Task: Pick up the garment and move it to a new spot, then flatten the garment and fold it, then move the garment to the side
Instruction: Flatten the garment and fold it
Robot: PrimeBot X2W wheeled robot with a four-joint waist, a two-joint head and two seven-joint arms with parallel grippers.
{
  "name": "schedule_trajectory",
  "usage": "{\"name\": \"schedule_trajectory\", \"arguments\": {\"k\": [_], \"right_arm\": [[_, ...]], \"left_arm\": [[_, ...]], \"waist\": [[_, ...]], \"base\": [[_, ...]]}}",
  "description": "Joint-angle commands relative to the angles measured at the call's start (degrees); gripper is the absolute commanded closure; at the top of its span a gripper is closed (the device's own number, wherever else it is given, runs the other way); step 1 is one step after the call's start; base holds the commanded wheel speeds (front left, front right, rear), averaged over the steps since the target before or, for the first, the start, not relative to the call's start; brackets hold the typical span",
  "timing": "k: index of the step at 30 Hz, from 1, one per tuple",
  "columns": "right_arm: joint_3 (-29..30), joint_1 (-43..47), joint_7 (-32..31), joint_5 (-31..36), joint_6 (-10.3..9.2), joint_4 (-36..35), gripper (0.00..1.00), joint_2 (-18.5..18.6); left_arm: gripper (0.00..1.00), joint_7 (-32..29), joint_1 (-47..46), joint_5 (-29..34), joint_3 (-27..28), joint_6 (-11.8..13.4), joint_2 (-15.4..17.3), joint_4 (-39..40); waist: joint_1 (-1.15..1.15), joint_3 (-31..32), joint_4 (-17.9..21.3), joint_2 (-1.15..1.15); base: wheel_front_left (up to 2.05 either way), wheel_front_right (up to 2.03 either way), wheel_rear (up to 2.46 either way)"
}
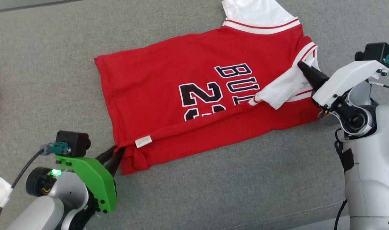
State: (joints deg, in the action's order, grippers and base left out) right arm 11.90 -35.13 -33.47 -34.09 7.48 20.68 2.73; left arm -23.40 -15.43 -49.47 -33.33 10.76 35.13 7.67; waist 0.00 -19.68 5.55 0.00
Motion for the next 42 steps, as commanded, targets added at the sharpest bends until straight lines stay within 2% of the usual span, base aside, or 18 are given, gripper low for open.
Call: {"name": "schedule_trajectory", "arguments": {"k": [1,4,8,13,17,29,30,31,34,39,42], "right_arm": [[-0.89,0.63,0.49,1.35,0.02,-1.54,0.0,0.28],[-2.34,3.86,0.0,5.56,0.01,-6.91,0.0,0.47],[-4.4,9.23,-2.82,9.64,0.01,-15.22,0.0,2.99],[-4.93,15.74,-6.81,12.95,0.01,-22.09,0.0,7.54],[-4.69,17.11,-7.43,15.91,0.01,-21.9,0.0,9.48],[-6.18,14.21,-9.06,18.88,0.0,-13.23,0.0,9.71],[-6.27,14.53,-9.26,18.62,0.0,-12.44,0.18,9.52],[-6.31,14.79,-9.28,18.29,0.0,-11.95,1.0,9.44],[-6.69,15.77,-8.78,17.18,-0.01,-10.69,1.0,10.27],[-5.47,17.96,-8.47,13.96,-0.05,-10.85,1.0,12.04],[-4.69,19.59,-8.56,12.57,-0.05,-11.82,1.0,13.56]], "left_arm": [[0.0,0.6,0.14,-0.39,0.44,-0.08,0.1,-0.33],[0.0,3.08,2.75,-1.28,2.17,1.04,0.29,-0.02],[0.0,6.99,7.13,-1.88,4.86,3.39,0.83,3.05],[0.0,9.71,11.57,-2.8,4.4,5.18,-1.97,7.22],[0.0,9.87,11.19,-2.21,2.51,5.16,-4.14,6.62],[0.0,9.15,6.78,-1.76,-0.34,2.83,-7.42,-1.27],[0.62,9.13,6.81,-1.88,-0.49,2.64,-7.44,-1.79],[1.0,9.14,6.92,-2.02,-0.5,2.4,-7.32,-2.06],[1.0,8.73,8.17,-2.94,-0.51,1.19,-6.13,-1.81],[1.0,7.88,11.53,-5.13,0.67,-1.17,-1.9,1.28],[1.0,7.53,14.09,-6.52,1.2,-1.67,-0.18,3.63]], "waist": [[0.0,0.3,0.11,0.0],[0.0,1.29,0.52,0.0],[0.0,1.76,1.29,0.0],[0.0,-0.74,1.44,0.0],[0.0,-2.77,1.29,0.0],[0.0,-4.72,0.2,0.0],[0.0,-4.52,0.21,0.0],[0.0,-4.35,0.25,0.0],[0.0,-3.43,0.42,0.0],[0.0,-0.67,0.76,0.0],[0.0,0.65,0.96,0.0]], "base": [[0.0,0.0,0.0],[0.0,0.0,0.0],[0.0,0.0,0.0],[0.0,0.0,0.0],[0.0,0.0,0.0],[0.0,0.0,0.0],[0.0,0.0,0.0],[0.0,0.0,0.0],[0.0,0.0,0.0],[0.0,0.0,0.0],[0.0,0.0,0.0]]}}
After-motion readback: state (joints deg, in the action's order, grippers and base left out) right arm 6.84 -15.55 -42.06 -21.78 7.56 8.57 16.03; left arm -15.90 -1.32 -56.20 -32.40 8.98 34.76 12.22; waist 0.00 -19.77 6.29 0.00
